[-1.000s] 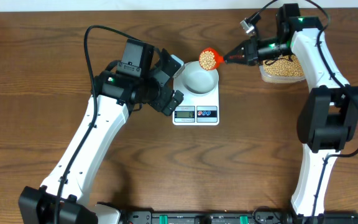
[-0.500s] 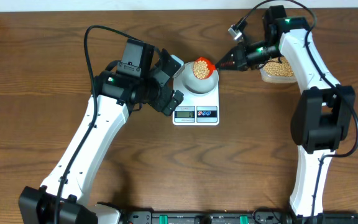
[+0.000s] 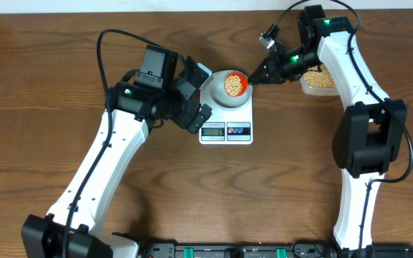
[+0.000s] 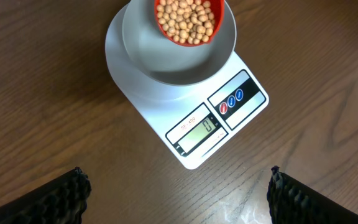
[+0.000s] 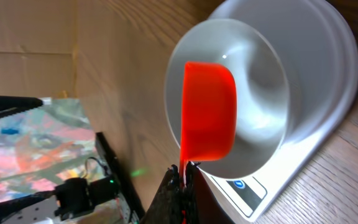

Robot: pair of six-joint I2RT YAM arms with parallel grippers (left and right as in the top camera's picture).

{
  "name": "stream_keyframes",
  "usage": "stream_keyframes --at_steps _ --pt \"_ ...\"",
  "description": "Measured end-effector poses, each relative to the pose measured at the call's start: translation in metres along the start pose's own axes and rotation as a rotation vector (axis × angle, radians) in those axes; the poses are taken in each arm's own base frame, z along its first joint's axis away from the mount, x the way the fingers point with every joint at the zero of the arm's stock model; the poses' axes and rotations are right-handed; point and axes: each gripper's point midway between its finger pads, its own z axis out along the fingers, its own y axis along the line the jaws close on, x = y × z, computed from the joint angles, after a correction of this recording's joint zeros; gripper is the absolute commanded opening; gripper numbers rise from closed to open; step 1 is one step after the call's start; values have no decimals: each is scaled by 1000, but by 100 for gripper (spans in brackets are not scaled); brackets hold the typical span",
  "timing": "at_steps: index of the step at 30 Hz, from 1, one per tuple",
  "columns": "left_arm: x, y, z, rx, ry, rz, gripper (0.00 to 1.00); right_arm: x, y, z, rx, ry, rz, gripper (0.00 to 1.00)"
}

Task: Scoop item into bowl and weigh 50g on scale
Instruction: 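Tip the scoop with the right gripper to pour soybeans into bowl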

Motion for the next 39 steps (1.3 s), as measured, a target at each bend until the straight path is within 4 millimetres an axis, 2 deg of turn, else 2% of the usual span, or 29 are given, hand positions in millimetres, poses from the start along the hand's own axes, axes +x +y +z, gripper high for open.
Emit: stream_keyframes --at_steps 5,11,15,26,39 --pt "0 0 0 0 0 0 93 2 0 -5 63 4 -18 1" --pt "0 0 0 0 0 0 93 2 14 -12 108 -9 -62 1" --pt "0 0 0 0 0 0 93 3 17 -9 145 1 -76 1" --pt "0 0 0 0 0 0 93 5 10 6 281 32 -78 1" --pt "0 0 0 0 0 0 93 0 1 5 346 15 -70 1"
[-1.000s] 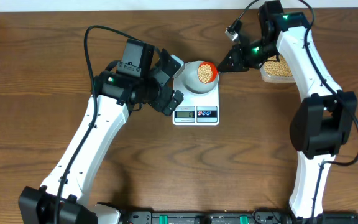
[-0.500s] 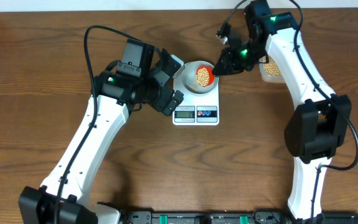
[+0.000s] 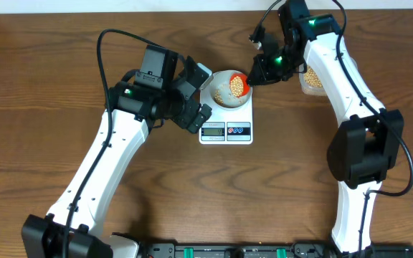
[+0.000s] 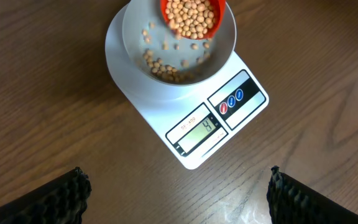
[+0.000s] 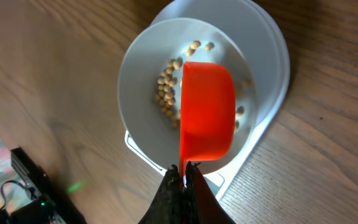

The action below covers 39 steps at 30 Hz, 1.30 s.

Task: Scoop item into bowl and weigh 50g on scale
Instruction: 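Tip the scoop with the right gripper to pour soybeans into bowl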

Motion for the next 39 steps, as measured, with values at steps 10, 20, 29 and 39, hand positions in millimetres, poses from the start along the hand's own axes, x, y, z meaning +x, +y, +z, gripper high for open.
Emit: stream_keyframes --at_steps 10,20,29,39 --pt "0 0 0 0 0 0 93 2 3 10 78 20 -43 1" --pt "0 0 0 0 0 0 93 0 8 19 136 21 -88 1" --pt "0 0 0 0 0 0 93 -3 12 24 176 15 -123 1" --pt "0 0 0 0 0 0 93 -3 17 28 258 20 -167 1"
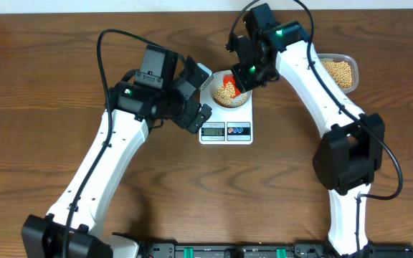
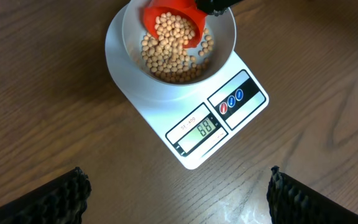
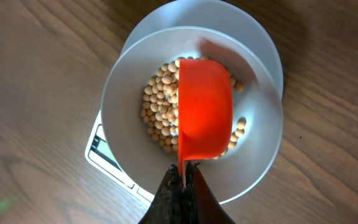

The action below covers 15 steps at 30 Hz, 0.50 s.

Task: Scoop item into bowl and weigh 50g on scale
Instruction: 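Tip the scoop with the right gripper to pour soybeans into bowl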

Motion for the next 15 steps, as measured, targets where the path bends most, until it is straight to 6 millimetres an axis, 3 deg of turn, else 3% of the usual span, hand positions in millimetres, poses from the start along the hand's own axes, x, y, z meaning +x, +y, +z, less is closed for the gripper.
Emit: stream_keyframes --at_steps 15 --pt "0 0 0 0 0 0 93 0 -3 0 91 5 -29 1"
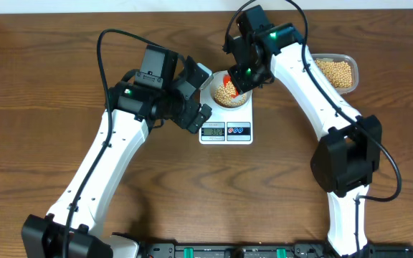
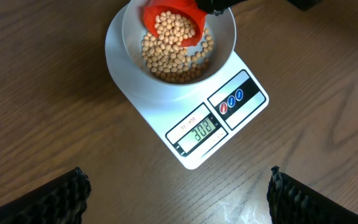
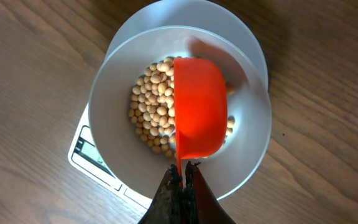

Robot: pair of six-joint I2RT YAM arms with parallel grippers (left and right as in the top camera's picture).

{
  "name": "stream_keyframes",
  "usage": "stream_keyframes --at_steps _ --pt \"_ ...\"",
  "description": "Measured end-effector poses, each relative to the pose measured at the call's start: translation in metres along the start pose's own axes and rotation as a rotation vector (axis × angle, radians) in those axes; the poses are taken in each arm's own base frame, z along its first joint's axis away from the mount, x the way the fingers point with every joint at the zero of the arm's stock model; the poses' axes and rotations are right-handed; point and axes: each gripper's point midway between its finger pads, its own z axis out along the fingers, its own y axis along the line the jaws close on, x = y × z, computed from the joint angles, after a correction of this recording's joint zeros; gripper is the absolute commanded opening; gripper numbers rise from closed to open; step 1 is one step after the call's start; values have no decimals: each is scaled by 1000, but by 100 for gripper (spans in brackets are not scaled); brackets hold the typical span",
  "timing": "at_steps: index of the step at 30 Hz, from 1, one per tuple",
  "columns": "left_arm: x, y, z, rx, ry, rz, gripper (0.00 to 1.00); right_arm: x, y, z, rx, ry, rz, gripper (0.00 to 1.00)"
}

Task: Scoop item into bowl and weigh 50g on scale
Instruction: 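Tip the scoop with the right gripper to pour soybeans into bowl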

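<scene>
A grey bowl (image 1: 226, 94) holding tan beans (image 2: 173, 59) sits on the white scale (image 1: 226, 129), whose display (image 2: 202, 130) shows digits I read as about 30. My right gripper (image 3: 182, 169) is shut on the handle of an orange scoop (image 3: 197, 112), which is tipped over the bowl with beans still in it (image 2: 174, 23). My left gripper (image 2: 178, 190) hovers open on the near side of the scale, its fingers (image 2: 51, 199) wide apart with nothing between them.
A clear tub of beans (image 1: 338, 70) stands at the back right of the wooden table (image 1: 63, 86). The right arm reaches over the scale from the back. The left arm lies along the scale's left side.
The scoop has shifted slightly over the bowl and stays tipped. The pile of beans in the bowl looks a little larger. The display now shows other digits. The left gripper has not moved.
At first the full scoop was level above the empty bowl, the display at 0. Then it was tipped, with a few beans in the bowl. After that a pile covered the bowl's bottom, and it is larger now. The left gripper stayed open throughout.
</scene>
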Motion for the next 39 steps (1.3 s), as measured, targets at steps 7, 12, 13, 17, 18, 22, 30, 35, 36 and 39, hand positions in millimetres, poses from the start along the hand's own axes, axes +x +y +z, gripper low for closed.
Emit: stream_keyframes --at_steps 7,12,13,17,18,22,30,35,36,39 --pt "0 0 0 0 0 0 93 -1 2 0 55 1 -25 1" --pt "0 0 0 0 0 0 93 -1 2 -1 105 4 -44 1" --pt "0 0 0 0 0 0 93 0 2 -1 123 7 -49 1" --pt "0 0 0 0 0 0 93 0 1 -2 143 10 -54 1" --pt "0 0 0 0 0 0 93 0 1 -3 146 8 -57 1" --pt "0 0 0 0 0 0 93 -2 6 -9 150 -6 -67 1" --pt "0 0 0 0 0 0 93 -6 9 -27 157 -46 -73 1" --pt "0 0 0 0 0 0 93 -6 10 -29 158 -51 -74 1" --pt "0 0 0 0 0 0 93 -6 10 -29 158 -51 -76 1" --pt "0 0 0 0 0 0 93 -6 13 -29 158 -50 -82 1"
